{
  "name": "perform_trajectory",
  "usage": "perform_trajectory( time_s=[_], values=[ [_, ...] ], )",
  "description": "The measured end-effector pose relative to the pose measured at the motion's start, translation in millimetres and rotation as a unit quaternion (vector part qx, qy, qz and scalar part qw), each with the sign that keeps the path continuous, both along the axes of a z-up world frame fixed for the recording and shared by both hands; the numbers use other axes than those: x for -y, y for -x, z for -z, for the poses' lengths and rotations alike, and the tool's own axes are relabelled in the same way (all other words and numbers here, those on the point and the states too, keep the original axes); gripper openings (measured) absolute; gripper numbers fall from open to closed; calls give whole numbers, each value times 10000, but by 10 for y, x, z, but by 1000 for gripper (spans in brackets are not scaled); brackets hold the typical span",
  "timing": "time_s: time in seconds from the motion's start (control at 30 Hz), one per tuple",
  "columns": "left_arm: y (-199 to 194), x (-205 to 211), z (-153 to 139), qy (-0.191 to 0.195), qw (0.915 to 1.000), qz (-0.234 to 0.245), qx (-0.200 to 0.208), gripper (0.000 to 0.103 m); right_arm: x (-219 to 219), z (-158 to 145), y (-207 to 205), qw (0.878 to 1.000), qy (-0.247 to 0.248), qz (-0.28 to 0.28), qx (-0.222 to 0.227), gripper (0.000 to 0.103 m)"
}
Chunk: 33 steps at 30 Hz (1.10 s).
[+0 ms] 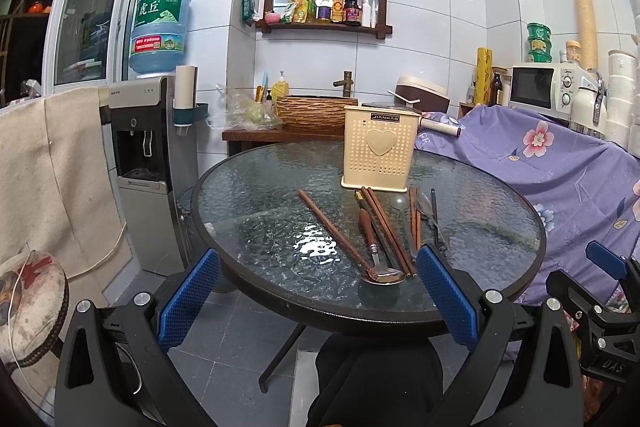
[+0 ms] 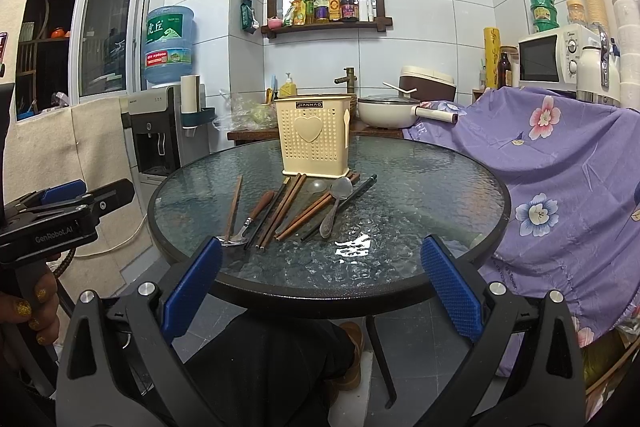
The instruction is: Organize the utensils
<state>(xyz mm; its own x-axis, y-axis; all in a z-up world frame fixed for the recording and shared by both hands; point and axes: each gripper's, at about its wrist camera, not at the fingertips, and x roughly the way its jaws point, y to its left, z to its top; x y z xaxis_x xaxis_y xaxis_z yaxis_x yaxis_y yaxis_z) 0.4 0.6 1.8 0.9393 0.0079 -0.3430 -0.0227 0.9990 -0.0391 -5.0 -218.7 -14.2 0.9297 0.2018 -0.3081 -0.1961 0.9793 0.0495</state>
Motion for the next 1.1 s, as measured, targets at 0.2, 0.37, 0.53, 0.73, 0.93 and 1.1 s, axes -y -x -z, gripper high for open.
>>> perform_trajectory(
  time_s=[0.2, 0.37, 0.53, 0.73, 0.93, 1.1],
  values=[
    [0, -3, 0, 4, 10000, -6, -1, 97, 4, -1, -2, 10000, -3, -1, 3, 98],
    [0, -4, 0, 8, 10000, -5, -3, 97, 1, 2, 0, 10000, -3, 0, 0, 98],
    [1, -4, 3, 8, 10000, -9, -6, 97, 2, 2, 0, 10000, 0, -2, 0, 98],
    [-26, -36, -1, 188, 9997, 90, -84, 97, -2, 4, -14, 10000, 16, 1, -30, 98],
    [-112, -78, 42, 296, 9987, 291, -298, 97, -5, 4, -139, 9997, 139, 74, -167, 98],
    [-291, -150, 92, 269, 9980, 253, -512, 97, 36, 4, -396, 9983, 258, 194, -483, 98]
  ],
)
